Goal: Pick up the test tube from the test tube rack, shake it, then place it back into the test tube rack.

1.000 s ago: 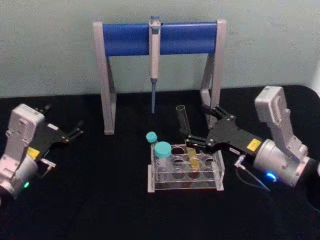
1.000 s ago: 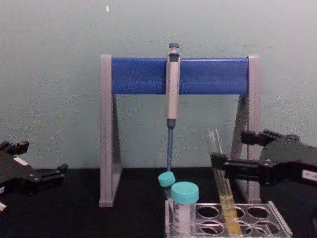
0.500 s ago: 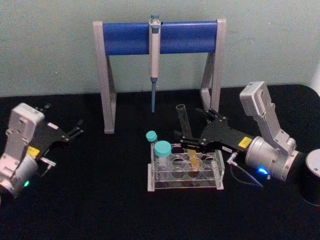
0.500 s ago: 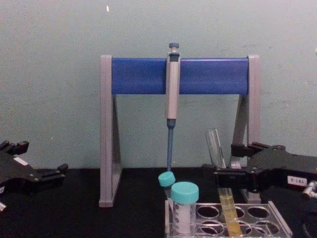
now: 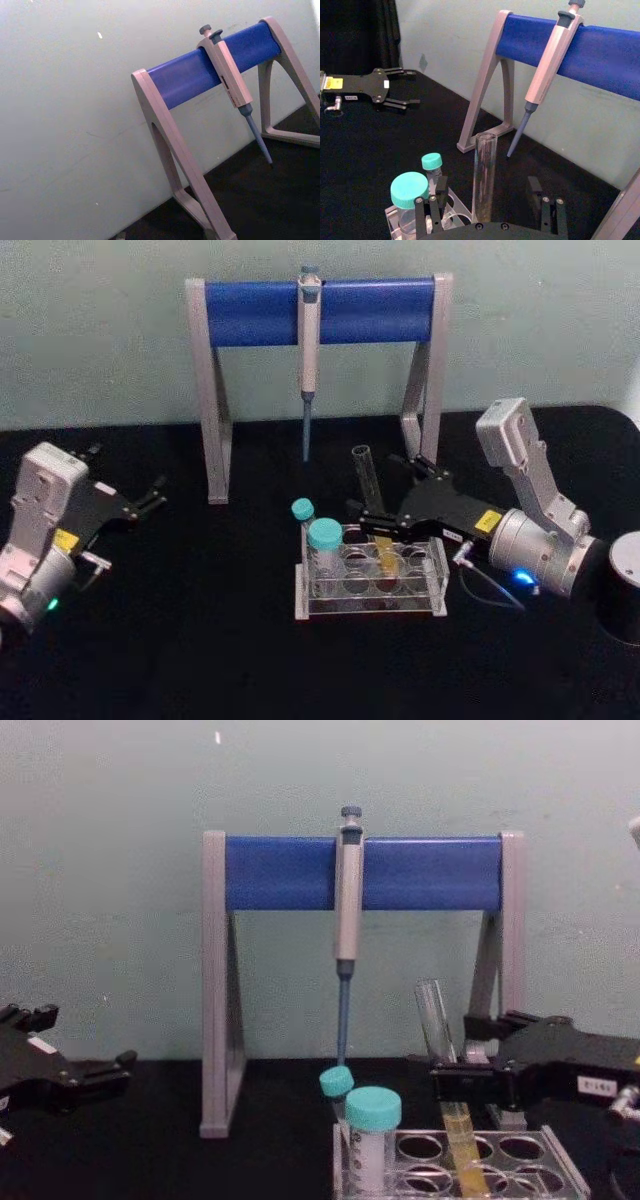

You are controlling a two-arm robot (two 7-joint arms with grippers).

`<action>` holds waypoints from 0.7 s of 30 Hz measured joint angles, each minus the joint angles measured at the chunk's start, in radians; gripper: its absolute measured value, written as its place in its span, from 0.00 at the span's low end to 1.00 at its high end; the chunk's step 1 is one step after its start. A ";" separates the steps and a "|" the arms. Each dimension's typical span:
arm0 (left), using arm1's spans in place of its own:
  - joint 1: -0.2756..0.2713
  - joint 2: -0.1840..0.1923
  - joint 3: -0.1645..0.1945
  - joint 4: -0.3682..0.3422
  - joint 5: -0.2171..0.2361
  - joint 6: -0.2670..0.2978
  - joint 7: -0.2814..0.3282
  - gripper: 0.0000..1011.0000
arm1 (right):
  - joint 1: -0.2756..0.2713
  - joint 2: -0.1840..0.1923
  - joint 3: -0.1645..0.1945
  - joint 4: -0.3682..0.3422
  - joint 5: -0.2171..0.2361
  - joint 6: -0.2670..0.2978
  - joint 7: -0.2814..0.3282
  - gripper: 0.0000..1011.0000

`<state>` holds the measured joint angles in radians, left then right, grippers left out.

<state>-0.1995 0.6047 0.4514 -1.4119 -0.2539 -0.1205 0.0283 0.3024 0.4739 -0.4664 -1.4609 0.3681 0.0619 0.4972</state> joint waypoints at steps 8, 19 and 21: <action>0.000 0.000 0.000 0.000 0.000 0.000 0.000 0.99 | 0.000 0.001 0.000 0.000 0.000 -0.001 -0.001 0.99; 0.000 0.000 0.000 0.000 0.000 0.000 0.000 0.99 | -0.001 0.002 -0.001 -0.001 0.000 -0.002 -0.002 0.70; 0.000 0.000 0.000 0.000 0.000 0.000 0.000 0.99 | -0.001 0.002 -0.001 -0.001 0.000 -0.002 -0.002 0.64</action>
<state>-0.1995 0.6047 0.4514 -1.4119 -0.2539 -0.1205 0.0283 0.3014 0.4755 -0.4673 -1.4618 0.3682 0.0600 0.4947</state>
